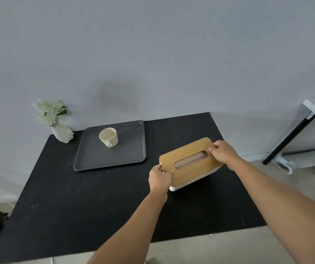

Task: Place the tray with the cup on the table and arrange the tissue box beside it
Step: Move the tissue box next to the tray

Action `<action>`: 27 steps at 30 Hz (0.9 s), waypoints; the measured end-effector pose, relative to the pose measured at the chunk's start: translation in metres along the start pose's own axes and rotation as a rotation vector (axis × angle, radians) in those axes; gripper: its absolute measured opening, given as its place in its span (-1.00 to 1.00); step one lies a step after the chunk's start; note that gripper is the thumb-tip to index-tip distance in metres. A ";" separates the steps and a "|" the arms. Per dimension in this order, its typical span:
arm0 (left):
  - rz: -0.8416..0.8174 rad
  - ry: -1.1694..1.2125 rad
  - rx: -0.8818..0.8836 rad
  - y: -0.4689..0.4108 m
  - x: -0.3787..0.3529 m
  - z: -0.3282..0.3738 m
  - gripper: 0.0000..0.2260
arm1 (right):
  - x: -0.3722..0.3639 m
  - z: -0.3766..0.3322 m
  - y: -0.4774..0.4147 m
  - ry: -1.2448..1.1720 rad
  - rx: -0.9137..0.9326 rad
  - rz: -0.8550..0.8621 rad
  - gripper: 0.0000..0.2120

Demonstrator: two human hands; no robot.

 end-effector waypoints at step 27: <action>-0.133 -0.198 -0.270 -0.224 0.002 0.140 -0.76 | -0.072 -0.133 -0.127 -0.220 -0.076 0.084 -0.58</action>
Point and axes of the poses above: each hand's wrist, its own y-axis away from the middle knuckle, its own x-axis out of the back of the hand, z = x × y, the point moved 6 cm from there along -y, towards the middle knuckle, and after that the axes turned 15 degrees about z, right-handed, at the moved point
